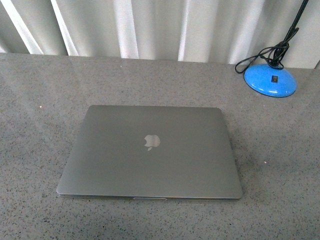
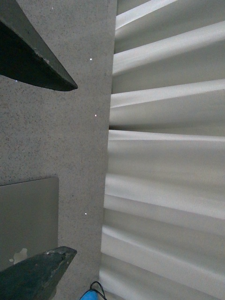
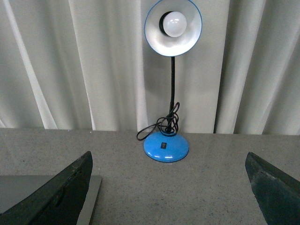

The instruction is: Close laptop

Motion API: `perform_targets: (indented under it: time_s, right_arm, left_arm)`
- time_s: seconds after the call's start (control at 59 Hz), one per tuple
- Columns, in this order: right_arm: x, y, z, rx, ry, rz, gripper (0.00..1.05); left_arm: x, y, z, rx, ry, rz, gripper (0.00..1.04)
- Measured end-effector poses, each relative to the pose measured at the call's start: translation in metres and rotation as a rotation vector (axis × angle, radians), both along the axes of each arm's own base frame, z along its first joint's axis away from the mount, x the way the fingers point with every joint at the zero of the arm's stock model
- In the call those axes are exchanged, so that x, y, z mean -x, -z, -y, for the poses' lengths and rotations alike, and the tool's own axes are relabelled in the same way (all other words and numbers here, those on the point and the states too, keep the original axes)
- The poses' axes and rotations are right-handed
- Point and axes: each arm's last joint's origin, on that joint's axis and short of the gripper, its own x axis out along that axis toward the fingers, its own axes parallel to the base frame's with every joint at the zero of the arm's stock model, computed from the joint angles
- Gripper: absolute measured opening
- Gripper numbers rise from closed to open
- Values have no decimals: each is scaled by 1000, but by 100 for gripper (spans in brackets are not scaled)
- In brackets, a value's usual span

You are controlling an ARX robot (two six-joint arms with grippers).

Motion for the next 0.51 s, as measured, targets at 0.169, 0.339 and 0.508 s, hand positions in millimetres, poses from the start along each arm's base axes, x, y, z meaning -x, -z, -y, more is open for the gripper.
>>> perform_targets:
  time_s: [0.169,0.339,0.508]
  right_arm:
    - [0,0,0,0,0,0,95]
    - [0,0,0,0,0,0,95]
    - [0,0,0,0,0,0,95]
  left_arm:
    - [0,0,0,0,0,0,98]
    - [0,0,0,0,0,0,98]
    - [0,0,0,0,0,0,98]
